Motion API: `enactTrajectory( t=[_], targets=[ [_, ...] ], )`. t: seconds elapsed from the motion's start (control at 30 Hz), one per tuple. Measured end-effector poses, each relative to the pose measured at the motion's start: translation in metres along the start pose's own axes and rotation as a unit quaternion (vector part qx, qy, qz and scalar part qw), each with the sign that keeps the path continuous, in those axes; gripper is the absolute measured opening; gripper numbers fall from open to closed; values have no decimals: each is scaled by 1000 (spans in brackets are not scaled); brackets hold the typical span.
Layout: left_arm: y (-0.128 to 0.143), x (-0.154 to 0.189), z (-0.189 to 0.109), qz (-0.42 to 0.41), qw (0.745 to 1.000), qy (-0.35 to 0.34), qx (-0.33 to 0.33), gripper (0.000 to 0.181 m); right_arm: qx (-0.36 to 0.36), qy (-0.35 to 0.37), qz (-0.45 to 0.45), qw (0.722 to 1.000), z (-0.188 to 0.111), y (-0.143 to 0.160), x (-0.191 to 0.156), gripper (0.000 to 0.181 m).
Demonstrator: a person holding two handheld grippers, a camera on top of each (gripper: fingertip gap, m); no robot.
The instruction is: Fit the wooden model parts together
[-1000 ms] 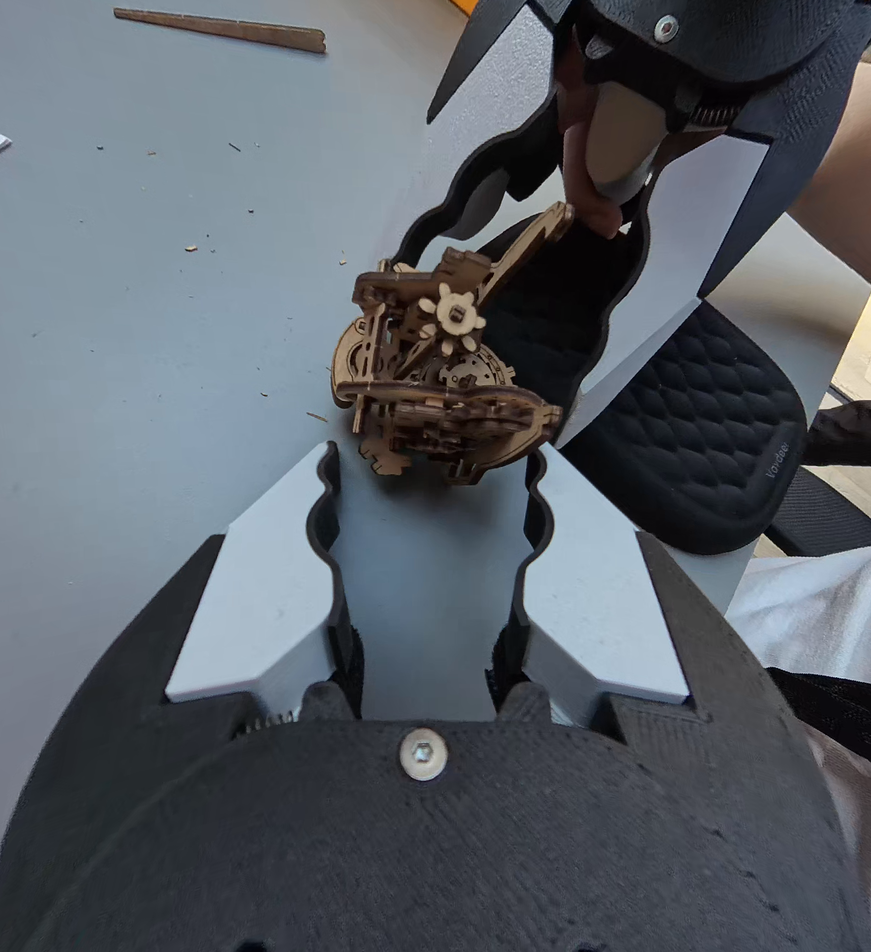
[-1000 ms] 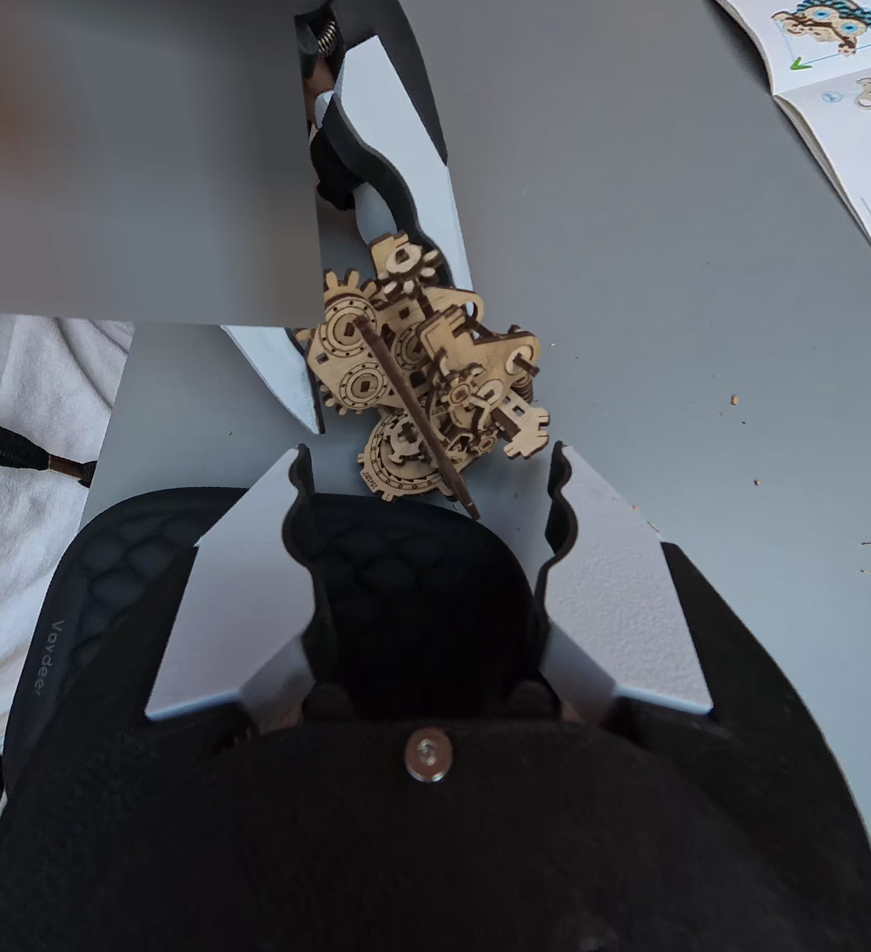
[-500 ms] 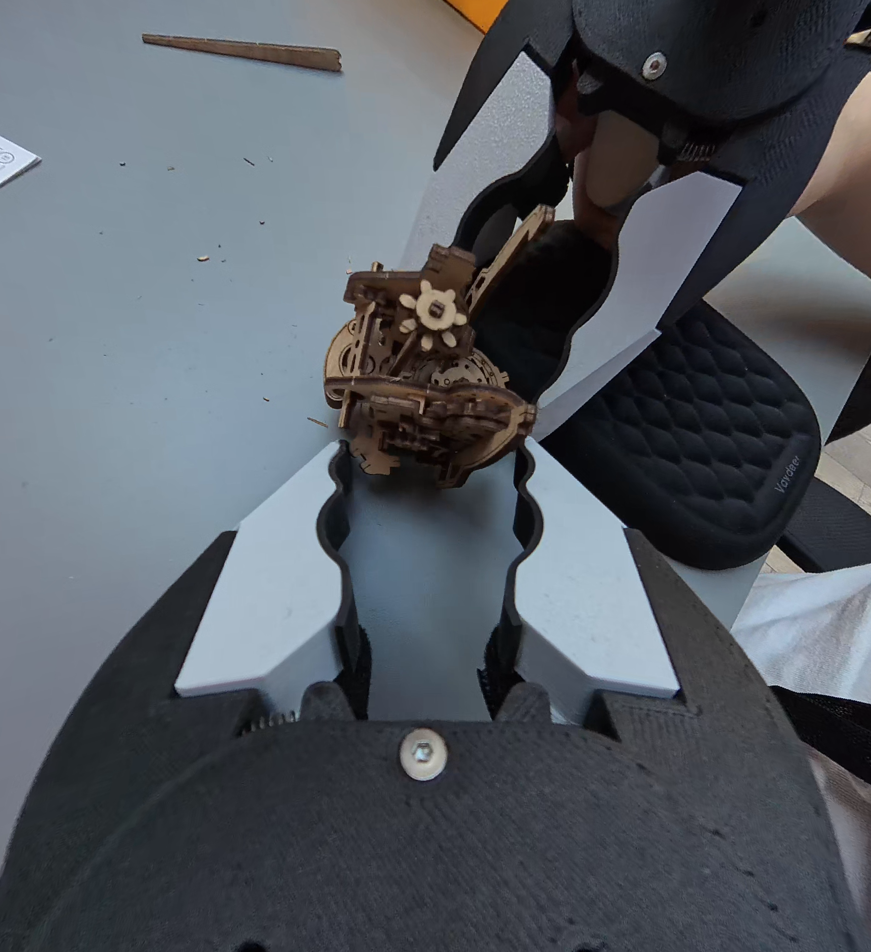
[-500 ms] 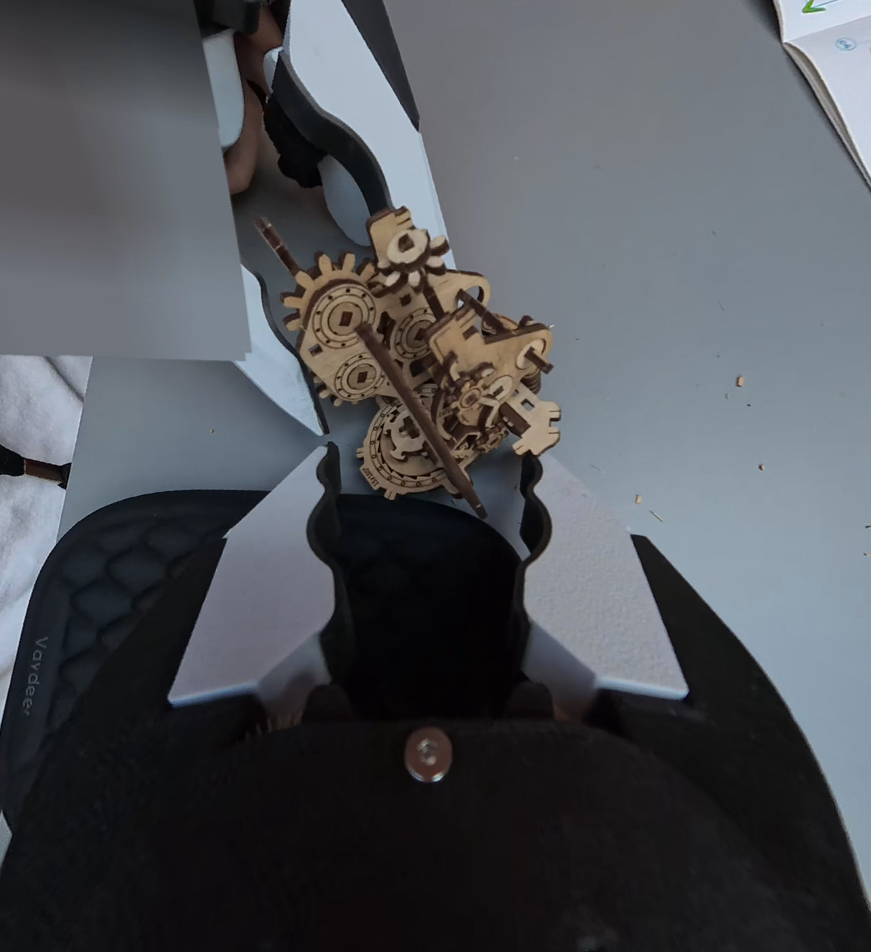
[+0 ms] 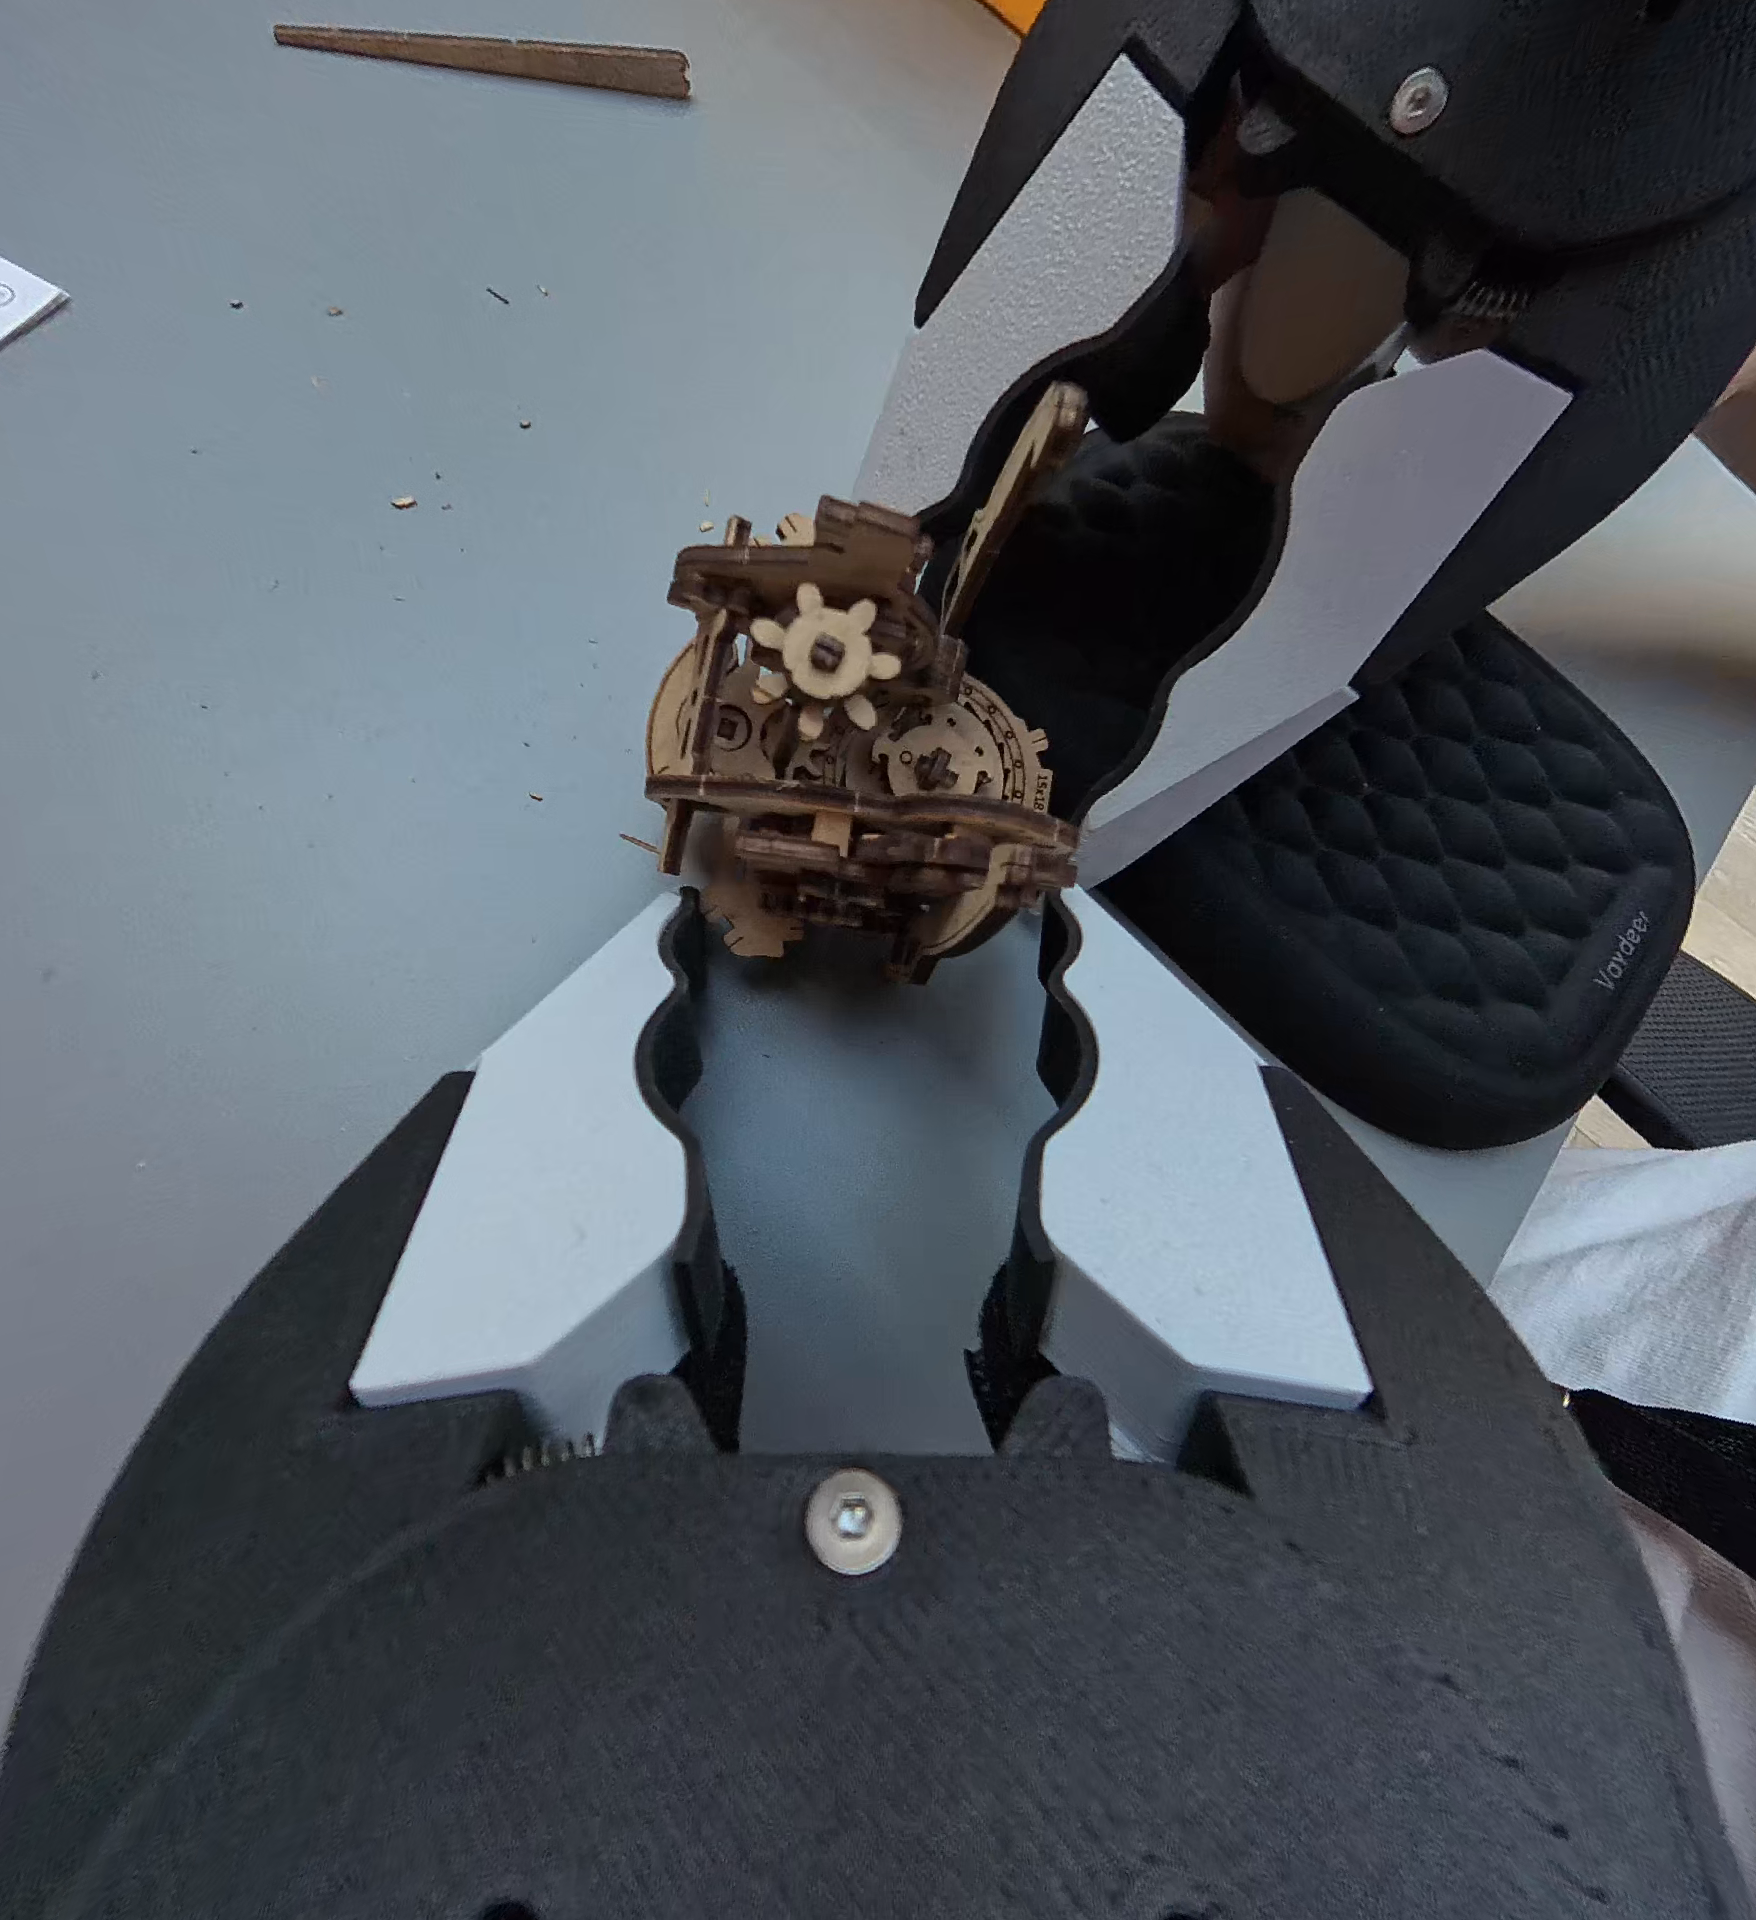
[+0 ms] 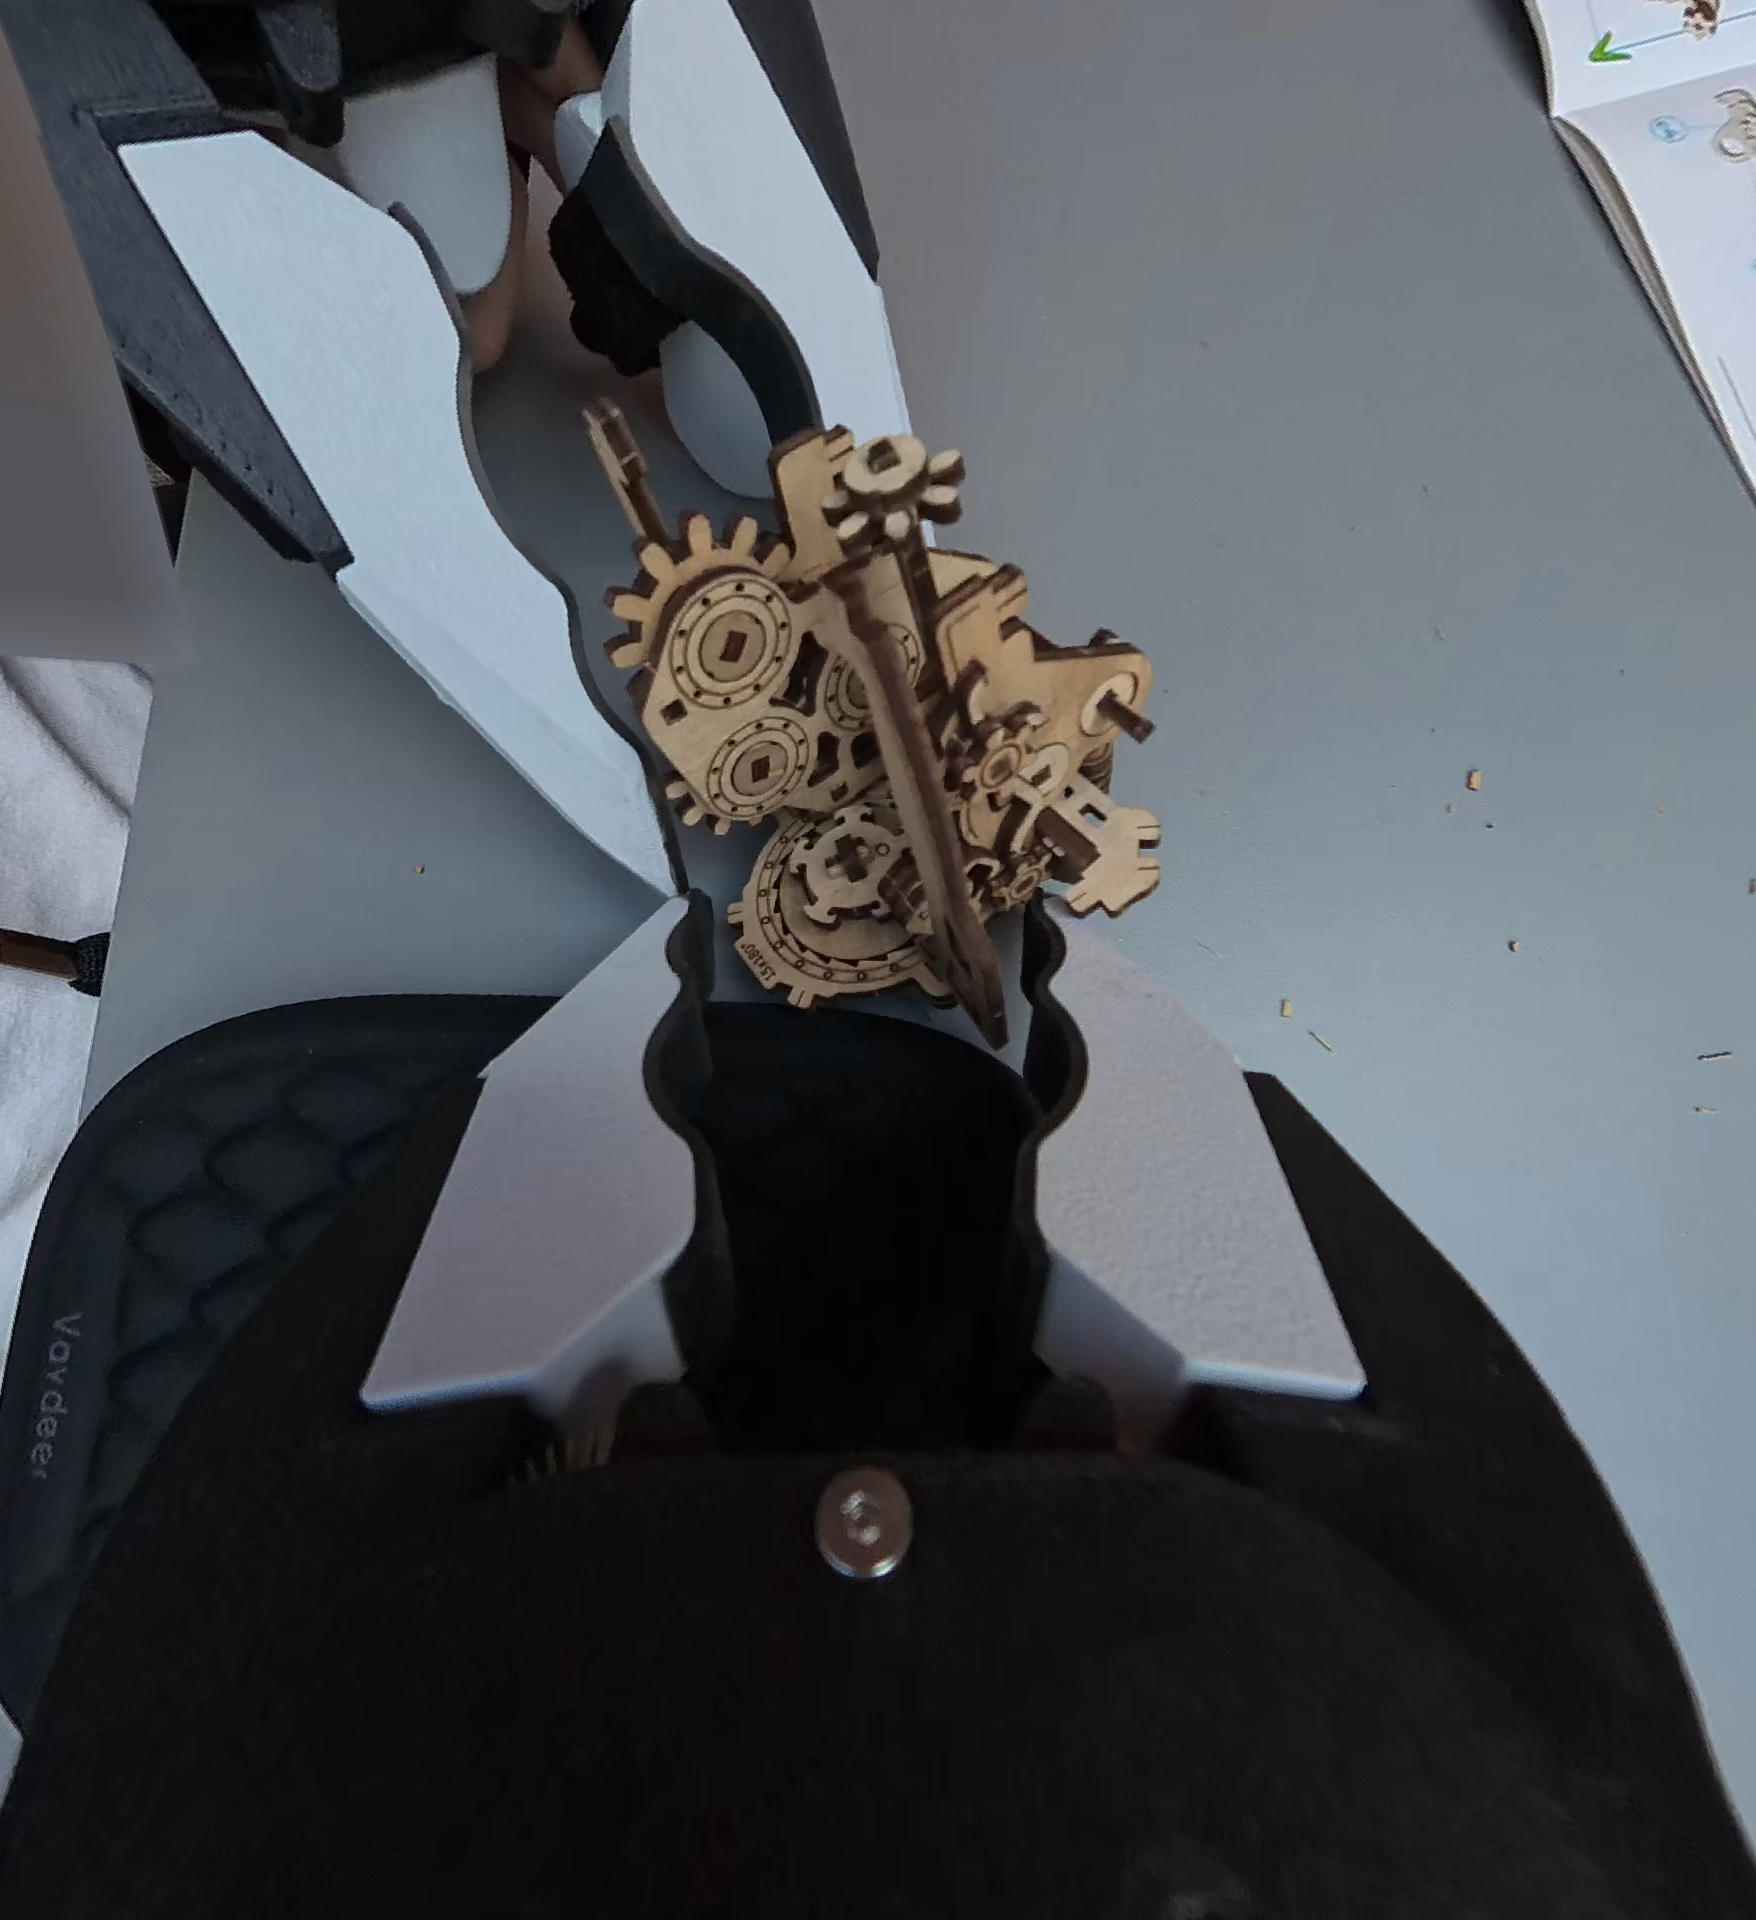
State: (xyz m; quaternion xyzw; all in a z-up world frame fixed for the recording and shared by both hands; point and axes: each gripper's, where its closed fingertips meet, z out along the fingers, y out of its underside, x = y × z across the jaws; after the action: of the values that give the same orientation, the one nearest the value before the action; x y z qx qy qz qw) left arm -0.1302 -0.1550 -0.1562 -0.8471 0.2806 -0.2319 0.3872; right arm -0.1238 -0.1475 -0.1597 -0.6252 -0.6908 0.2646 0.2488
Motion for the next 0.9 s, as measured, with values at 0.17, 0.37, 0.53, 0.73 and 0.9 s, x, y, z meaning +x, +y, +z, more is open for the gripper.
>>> enactTrajectory(
  t=[0.17,0.37,0.53,0.73,0.9],
  targets=[
    [-1,0,0,-8,1000,6,2,63,1,-1,2,1000,0,0,-1,61],
    [0,1,-1,-8,1000,13,1,58,12,-13,3,1000,-2,-2,-2,67],
    [0,3,-2,-5,1000,24,1,58,41,-59,10,997,-7,-9,-1,89],
    [2,-2,-6,-17,1000,26,4,57,50,-89,6,995,-7,-14,6,101],
    [3,-2,-7,-18,1000,22,3,57,62,-155,20,986,-5,-18,1,101]
  ],
)
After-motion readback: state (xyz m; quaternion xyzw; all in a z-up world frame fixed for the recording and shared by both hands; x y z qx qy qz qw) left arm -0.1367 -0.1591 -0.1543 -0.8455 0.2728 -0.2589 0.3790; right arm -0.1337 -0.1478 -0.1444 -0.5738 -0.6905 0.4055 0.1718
